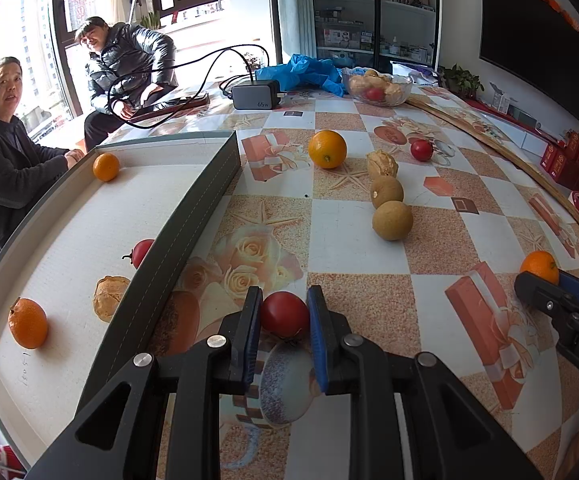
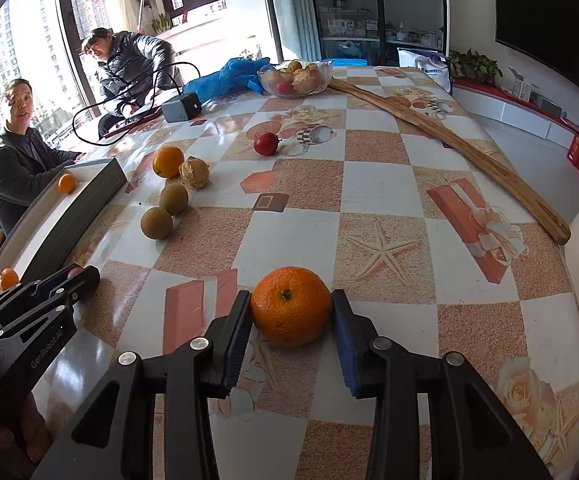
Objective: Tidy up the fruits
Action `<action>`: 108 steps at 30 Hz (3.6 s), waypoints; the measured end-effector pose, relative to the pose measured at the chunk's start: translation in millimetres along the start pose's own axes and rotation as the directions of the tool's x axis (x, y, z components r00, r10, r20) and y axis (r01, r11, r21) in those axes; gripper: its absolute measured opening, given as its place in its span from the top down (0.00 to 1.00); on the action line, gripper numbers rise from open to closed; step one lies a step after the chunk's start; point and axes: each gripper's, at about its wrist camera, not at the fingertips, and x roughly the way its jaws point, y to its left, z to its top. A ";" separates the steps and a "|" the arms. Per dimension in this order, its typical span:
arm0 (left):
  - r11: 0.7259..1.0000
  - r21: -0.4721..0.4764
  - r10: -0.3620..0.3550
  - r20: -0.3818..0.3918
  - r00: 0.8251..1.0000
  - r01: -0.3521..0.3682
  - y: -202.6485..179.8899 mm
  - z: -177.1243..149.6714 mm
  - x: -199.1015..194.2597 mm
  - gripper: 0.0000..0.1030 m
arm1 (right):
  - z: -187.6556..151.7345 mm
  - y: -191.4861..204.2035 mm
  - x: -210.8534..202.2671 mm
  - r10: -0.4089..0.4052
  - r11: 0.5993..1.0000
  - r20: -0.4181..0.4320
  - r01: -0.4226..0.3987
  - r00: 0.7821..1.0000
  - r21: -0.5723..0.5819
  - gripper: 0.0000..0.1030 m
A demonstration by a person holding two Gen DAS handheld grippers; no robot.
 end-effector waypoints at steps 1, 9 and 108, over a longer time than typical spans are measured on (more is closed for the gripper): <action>1.000 0.000 0.000 0.000 1.000 0.000 0.1 0.0 0.0 0.76 | 0.0 -0.3 0.0 0.000 1.000 0.000 0.000 1.000 0.000 0.61; 1.000 -0.001 -0.001 0.000 1.000 0.001 0.1 -0.2 0.0 0.76 | -0.1 -0.5 0.0 0.000 1.000 0.000 0.000 1.000 0.000 0.61; 0.975 -0.153 -0.159 0.026 0.987 0.161 40.7 6.8 -28.7 0.76 | 21.9 14.6 -11.4 0.104 0.994 -0.015 -0.103 0.994 0.029 0.61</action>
